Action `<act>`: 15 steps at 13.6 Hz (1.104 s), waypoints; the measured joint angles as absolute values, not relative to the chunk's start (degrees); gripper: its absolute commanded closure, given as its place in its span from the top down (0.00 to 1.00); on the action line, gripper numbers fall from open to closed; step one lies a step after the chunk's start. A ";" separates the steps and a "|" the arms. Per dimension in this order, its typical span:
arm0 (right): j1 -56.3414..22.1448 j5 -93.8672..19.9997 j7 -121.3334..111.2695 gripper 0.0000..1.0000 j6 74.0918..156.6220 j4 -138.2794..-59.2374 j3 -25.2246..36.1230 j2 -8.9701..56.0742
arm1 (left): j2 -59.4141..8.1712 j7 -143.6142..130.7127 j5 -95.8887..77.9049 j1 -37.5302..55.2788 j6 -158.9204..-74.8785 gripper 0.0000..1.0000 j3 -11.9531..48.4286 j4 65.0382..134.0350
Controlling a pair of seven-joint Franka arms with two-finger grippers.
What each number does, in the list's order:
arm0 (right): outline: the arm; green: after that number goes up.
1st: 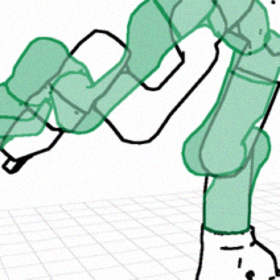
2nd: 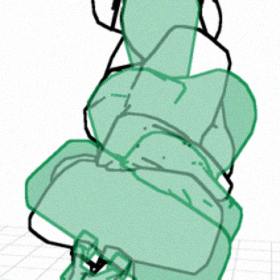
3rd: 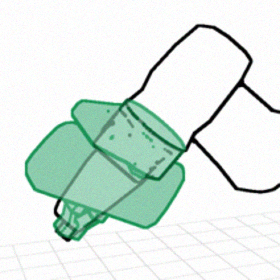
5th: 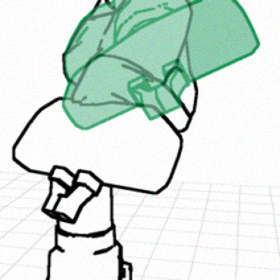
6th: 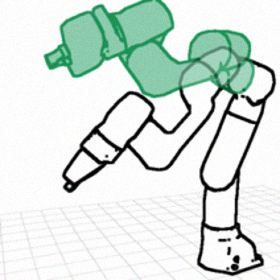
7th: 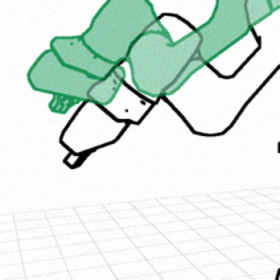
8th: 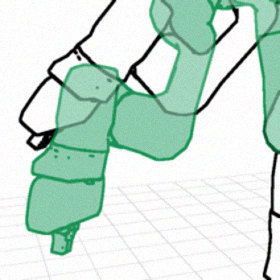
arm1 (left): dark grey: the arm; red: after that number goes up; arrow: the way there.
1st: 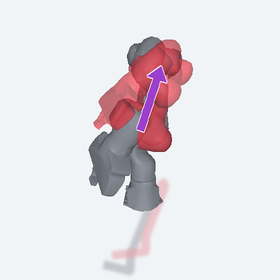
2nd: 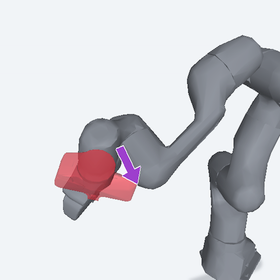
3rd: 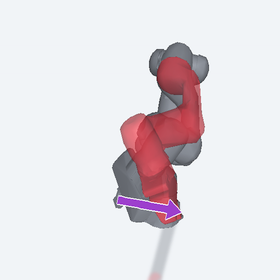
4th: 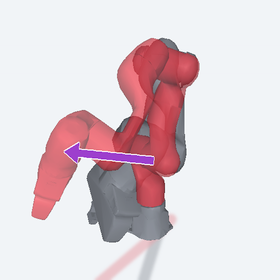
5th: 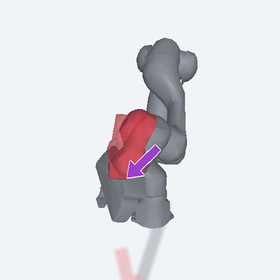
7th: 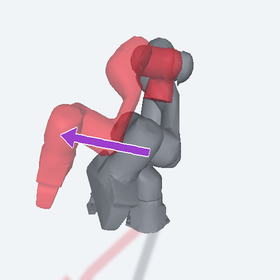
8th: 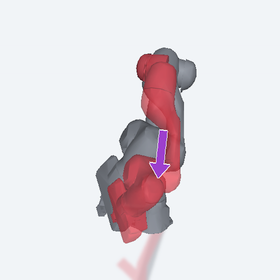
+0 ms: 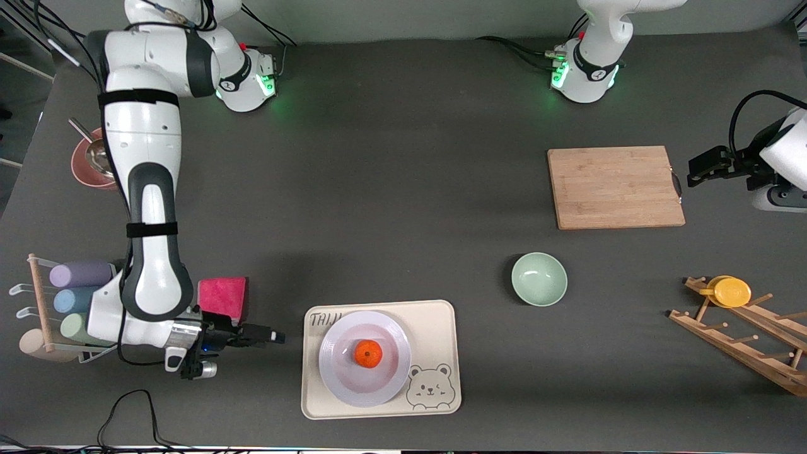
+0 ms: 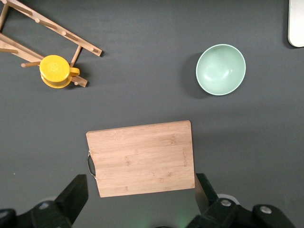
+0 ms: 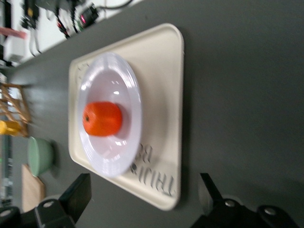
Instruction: Place orange and plate with both arms
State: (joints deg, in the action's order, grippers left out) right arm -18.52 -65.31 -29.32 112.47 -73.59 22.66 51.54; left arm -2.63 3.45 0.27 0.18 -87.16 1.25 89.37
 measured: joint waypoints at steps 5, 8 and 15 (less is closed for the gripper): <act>-24.66 -52.82 -28.99 1.00 112.32 -85.43 28.54 41.57 | -2.63 3.45 0.27 0.18 -87.15 1.00 1.25 89.38; -38.09 -46.38 -28.80 1.00 111.79 -91.93 42.60 37.55 | -2.63 3.45 0.26 0.19 -87.14 1.00 1.25 89.39; -59.08 -33.89 -28.52 1.00 103.94 -97.62 69.54 34.54 | -2.63 3.45 0.25 0.21 -87.12 1.00 1.24 89.38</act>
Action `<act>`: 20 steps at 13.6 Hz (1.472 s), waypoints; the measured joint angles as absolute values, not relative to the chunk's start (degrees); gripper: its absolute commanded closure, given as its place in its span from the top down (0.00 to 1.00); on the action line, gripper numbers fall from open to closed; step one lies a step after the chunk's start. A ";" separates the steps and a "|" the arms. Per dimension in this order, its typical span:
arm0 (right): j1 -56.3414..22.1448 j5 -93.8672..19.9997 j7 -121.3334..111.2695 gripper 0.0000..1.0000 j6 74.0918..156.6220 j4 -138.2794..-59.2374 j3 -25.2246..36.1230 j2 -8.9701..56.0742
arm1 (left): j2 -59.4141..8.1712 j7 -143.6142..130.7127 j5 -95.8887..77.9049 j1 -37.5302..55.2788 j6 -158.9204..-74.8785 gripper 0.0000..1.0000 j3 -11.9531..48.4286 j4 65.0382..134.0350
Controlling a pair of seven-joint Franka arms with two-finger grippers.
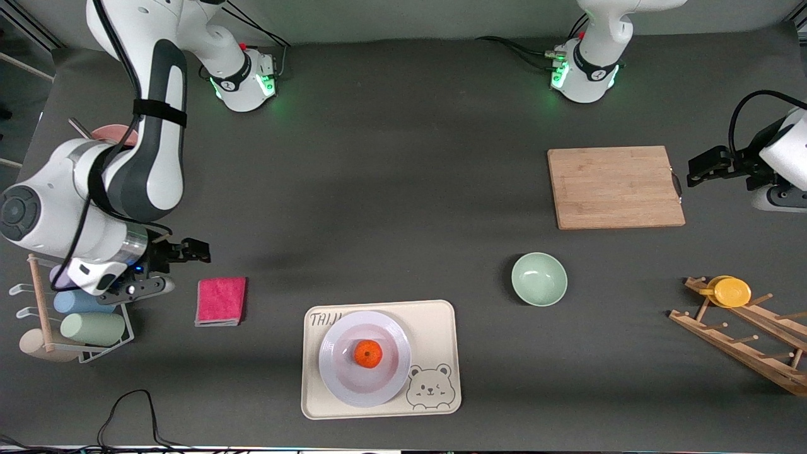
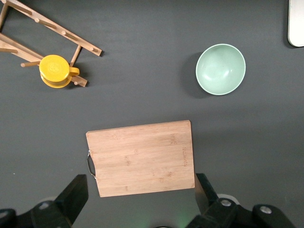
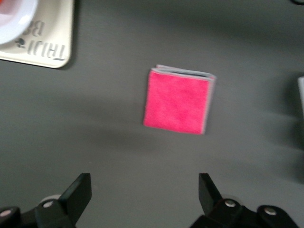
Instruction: Place orange and plate with both arms
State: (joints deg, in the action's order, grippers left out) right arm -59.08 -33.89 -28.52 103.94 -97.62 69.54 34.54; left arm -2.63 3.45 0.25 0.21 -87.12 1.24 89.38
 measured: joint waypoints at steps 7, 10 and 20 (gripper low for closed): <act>-61.78 -33.08 -27.10 1.00 101.33 -96.82 75.91 34.52 | -2.63 3.45 0.25 0.22 -87.12 1.00 1.24 89.37; -61.47 -31.00 -26.26 1.00 101.09 -96.03 76.61 34.51 | -2.63 3.45 0.25 0.22 -87.12 1.00 1.25 89.37; -59.75 -29.84 -18.88 1.00 95.71 -88.91 76.96 34.53 | -2.63 3.45 0.25 0.23 -87.12 1.00 1.25 89.37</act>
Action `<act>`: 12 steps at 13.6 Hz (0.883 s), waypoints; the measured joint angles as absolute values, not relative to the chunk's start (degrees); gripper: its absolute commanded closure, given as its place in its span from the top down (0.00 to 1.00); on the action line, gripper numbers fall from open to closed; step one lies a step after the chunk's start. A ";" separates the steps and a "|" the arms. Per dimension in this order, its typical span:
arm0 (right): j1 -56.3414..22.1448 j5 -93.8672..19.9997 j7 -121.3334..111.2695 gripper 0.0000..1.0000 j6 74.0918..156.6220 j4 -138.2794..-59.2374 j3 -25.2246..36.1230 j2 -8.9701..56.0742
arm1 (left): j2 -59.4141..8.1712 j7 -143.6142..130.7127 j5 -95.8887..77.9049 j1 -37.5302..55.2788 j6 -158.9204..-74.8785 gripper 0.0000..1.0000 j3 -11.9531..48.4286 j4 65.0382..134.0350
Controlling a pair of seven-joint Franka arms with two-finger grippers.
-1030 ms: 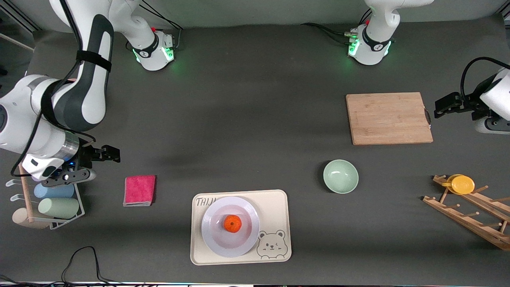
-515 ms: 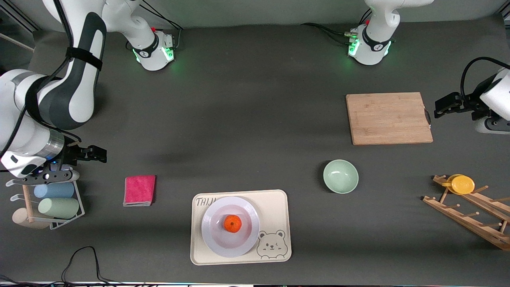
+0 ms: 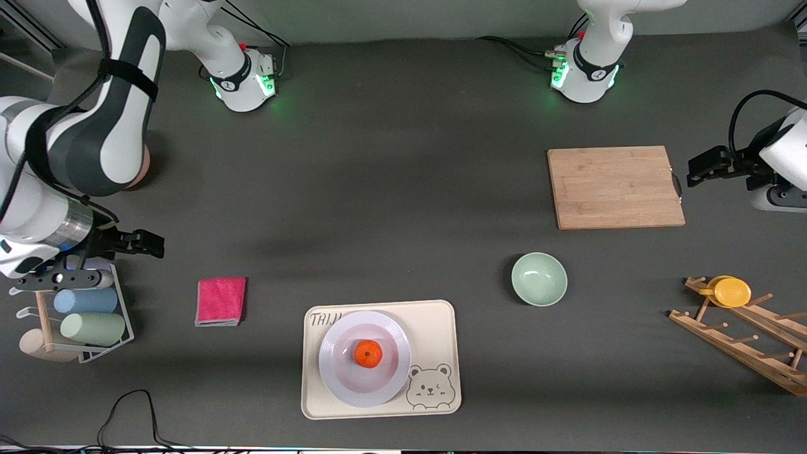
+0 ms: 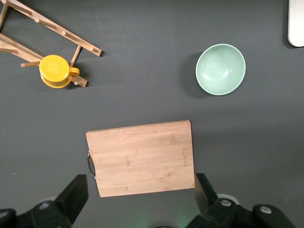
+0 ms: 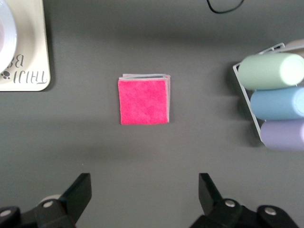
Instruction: Place orange and plate with both arms
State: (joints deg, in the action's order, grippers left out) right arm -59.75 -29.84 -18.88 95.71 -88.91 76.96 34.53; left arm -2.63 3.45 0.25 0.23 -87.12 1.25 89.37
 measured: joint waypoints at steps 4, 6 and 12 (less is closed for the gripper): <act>-56.20 -29.84 -18.88 1.00 92.84 -86.83 75.17 34.52 | -2.63 3.45 0.25 0.23 -87.12 1.00 1.25 89.37; -54.83 -29.84 -18.88 1.00 91.62 -86.29 73.94 34.51 | -2.63 3.45 0.25 0.24 -87.12 1.00 1.25 89.37; -42.75 -29.84 -18.88 1.00 88.29 -77.46 65.21 34.26 | -2.63 3.45 0.25 0.25 -87.13 1.00 1.25 89.37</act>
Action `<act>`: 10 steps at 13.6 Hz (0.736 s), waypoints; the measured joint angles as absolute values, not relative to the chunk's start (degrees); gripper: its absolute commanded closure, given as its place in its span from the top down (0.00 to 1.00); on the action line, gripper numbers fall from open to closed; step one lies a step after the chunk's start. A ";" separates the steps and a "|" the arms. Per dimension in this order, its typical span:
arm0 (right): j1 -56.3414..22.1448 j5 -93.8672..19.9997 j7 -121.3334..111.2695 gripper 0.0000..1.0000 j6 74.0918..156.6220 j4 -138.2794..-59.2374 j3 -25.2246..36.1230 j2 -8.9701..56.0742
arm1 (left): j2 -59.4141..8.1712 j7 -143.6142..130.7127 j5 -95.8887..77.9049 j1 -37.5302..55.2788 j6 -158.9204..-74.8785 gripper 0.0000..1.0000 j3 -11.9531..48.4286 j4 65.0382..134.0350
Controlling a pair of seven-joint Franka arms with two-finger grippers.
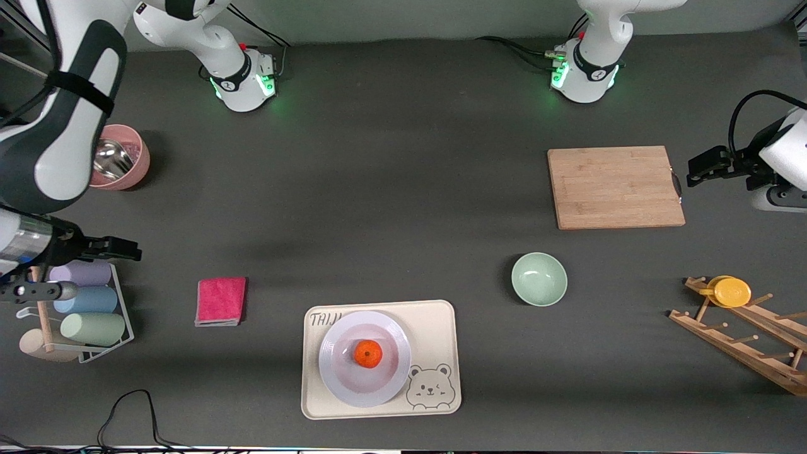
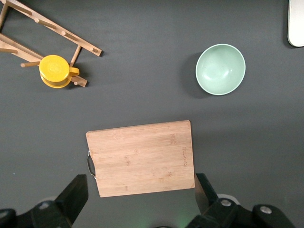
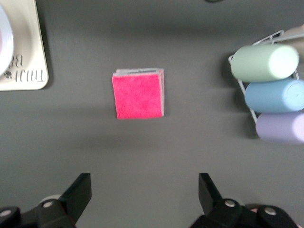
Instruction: Place orange and plate with both arms
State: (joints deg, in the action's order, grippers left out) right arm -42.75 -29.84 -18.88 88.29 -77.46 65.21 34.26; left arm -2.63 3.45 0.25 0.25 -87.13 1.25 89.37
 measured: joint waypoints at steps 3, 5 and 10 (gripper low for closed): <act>-34.58 -29.51 -18.88 1.00 87.45 -73.40 58.48 32.90 | -2.63 3.45 0.25 0.29 -87.12 1.00 1.25 89.37; -30.80 -28.66 -18.88 1.00 87.37 -71.94 54.96 31.76 | -2.63 3.45 0.25 0.31 -87.12 1.00 1.25 89.37; -14.43 -15.02 -14.44 1.00 86.82 -70.22 31.26 25.53 | -2.63 3.45 0.25 0.34 -87.12 1.00 1.25 89.37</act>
State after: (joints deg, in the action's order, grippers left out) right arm -14.43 -15.02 -14.44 86.82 -70.22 31.26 25.53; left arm -2.63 3.45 0.25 0.34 -87.12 1.25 89.37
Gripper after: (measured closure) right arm 0.000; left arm 0.000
